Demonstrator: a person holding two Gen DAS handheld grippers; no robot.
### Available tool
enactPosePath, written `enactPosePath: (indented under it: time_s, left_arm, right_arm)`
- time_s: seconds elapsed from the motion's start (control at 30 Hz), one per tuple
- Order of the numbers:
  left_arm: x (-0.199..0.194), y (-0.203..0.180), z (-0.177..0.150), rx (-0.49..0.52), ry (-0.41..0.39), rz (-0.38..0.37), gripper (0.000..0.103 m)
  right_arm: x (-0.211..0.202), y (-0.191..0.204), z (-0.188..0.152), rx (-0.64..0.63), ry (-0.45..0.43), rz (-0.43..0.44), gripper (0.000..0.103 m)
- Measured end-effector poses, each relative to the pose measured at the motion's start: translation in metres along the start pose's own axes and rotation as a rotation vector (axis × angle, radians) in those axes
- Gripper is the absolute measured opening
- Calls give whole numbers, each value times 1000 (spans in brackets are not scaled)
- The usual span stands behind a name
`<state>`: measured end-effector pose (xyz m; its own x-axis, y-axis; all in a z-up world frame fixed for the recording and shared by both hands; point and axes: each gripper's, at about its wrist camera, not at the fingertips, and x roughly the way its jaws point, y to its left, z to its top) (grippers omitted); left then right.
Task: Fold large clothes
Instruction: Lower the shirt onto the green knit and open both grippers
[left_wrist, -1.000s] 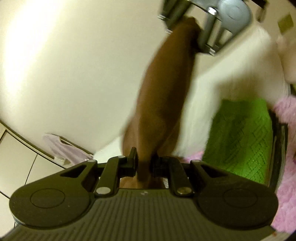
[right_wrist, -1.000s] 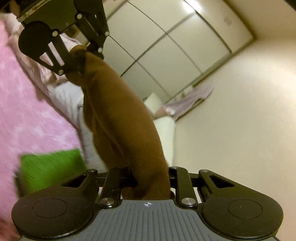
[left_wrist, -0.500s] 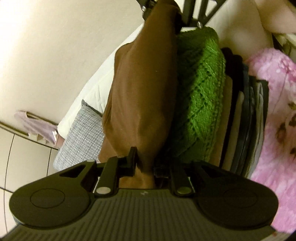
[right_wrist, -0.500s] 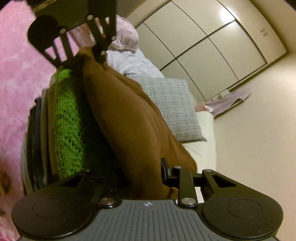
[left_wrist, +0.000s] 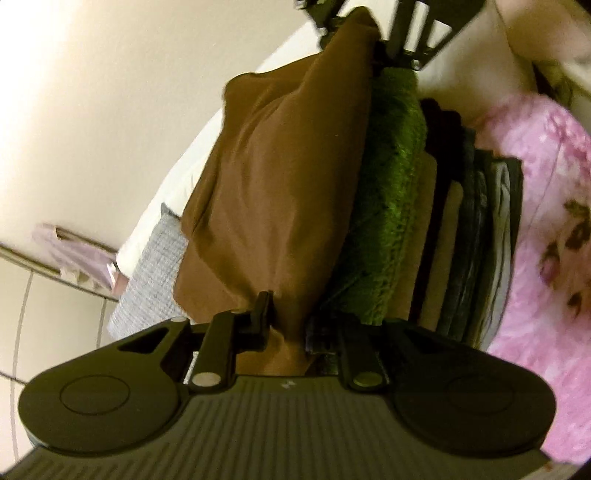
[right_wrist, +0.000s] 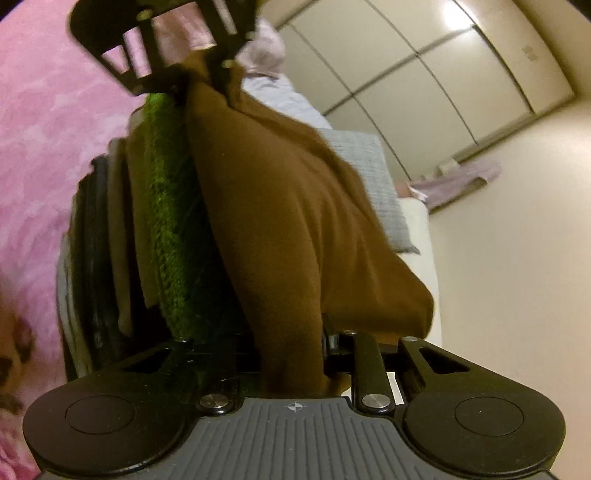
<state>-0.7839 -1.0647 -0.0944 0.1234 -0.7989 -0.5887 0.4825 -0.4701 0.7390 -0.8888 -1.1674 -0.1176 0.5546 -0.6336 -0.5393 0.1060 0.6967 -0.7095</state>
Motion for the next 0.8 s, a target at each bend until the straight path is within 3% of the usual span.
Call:
enactPosePath:
  time_s: [0.2,0.33,0.43,0.53,0.6,0.7,0.8]
  left_arm:
    - [-27,11,-13,-76,8,-62,22]
    - [-49,26,-18,-211,1,-110,22]
    - [-60,45,-12,-345,-52,-86,22]
    - [-40,64,-1,-468,-44,-89,22]
    - [-13,69,-2,-538,31,-150,22]
    - [0,60,-4,-536,55,-176,19]
    - [-1,63,-6,-579,67,-170,19]
  right_arm:
    - [-14,8,2,-20,5,-9,27]
    - [-4,0,2,9,25,1,29]
    - [-3,2,1,45,35,31,29]
    - [3,7,-1,69,49,37,29]
    - [4,10,-4,75,54,35,29]
    - [-5,3,-3,86,49,53,31]
    - [-22,-16,5,183,43,86,35]
